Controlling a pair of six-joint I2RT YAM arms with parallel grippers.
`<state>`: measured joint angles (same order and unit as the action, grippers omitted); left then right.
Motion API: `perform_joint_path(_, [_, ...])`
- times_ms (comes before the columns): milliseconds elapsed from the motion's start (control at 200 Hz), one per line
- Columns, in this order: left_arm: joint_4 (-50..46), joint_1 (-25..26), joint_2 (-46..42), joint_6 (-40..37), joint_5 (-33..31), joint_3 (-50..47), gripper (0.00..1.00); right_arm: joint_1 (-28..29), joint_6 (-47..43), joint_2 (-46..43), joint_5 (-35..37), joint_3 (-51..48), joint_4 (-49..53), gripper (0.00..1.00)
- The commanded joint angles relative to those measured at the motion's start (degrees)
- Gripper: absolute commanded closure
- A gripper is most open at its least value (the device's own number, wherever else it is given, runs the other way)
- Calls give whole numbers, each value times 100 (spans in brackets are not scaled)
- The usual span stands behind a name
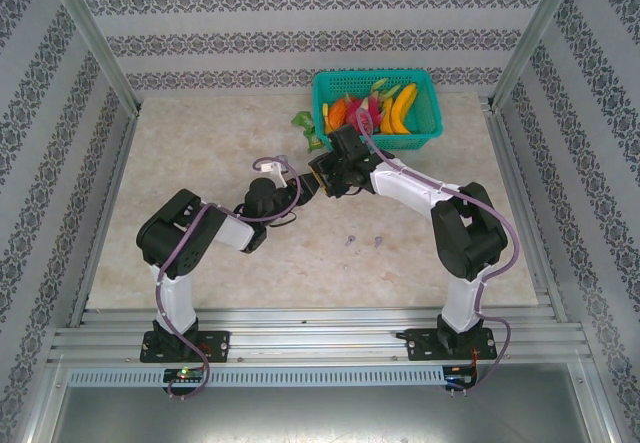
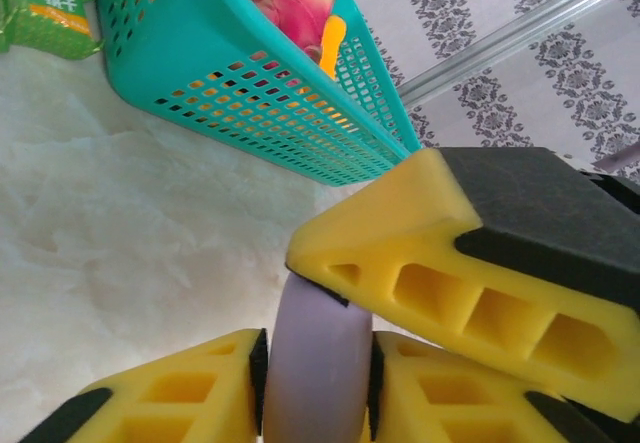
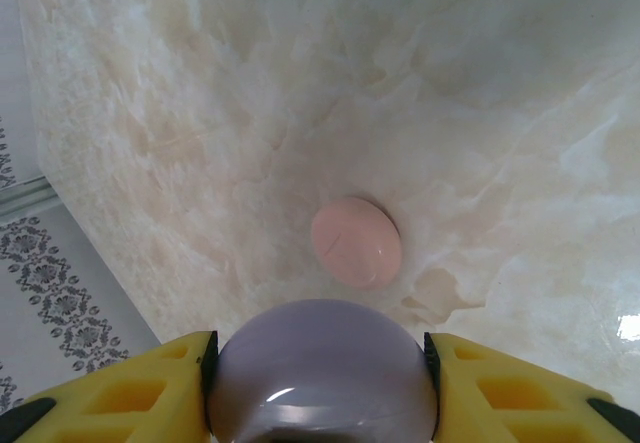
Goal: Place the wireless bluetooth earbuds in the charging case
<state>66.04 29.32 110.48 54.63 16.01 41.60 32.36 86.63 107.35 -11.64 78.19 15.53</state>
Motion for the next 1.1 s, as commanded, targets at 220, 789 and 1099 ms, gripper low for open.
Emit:
perform_joint_path(220, [163,39,167,108,-139,131,88,25,56,-113,-137,-120,-59,59])
perform_joint_path(789, [-1407,-374,-795,-287,1187,131,100,-833,-2062,-1634,-202,-851,-97,27])
perform_joint_path(1099, [-3713,-962,-1512,-1720,3515,1119,100,-1139,-5038,-3471,-1236,-2901,-1572,27])
